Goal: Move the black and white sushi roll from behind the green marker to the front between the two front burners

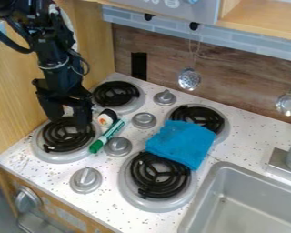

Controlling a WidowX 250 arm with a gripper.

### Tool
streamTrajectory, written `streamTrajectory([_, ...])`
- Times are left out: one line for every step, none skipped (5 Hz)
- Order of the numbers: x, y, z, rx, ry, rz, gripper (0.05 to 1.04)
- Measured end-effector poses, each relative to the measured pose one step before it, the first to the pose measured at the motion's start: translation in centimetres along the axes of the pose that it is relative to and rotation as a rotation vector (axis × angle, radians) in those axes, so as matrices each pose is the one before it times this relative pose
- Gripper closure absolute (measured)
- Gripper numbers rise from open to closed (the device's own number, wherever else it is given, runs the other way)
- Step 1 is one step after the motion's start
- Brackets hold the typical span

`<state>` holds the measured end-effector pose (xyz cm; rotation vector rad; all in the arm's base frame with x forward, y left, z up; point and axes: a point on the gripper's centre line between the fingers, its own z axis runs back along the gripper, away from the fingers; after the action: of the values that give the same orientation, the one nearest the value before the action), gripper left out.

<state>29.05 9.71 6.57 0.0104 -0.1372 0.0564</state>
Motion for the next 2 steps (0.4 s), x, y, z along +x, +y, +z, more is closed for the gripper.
streamTrajectory([-0.360,-0.077,-0.812,-0.0080,0.0280,0.0055,0.082])
streamTrajectory([2.220,0.509,-0.826,-0.0033,-0.0233,0.0553,0.082])
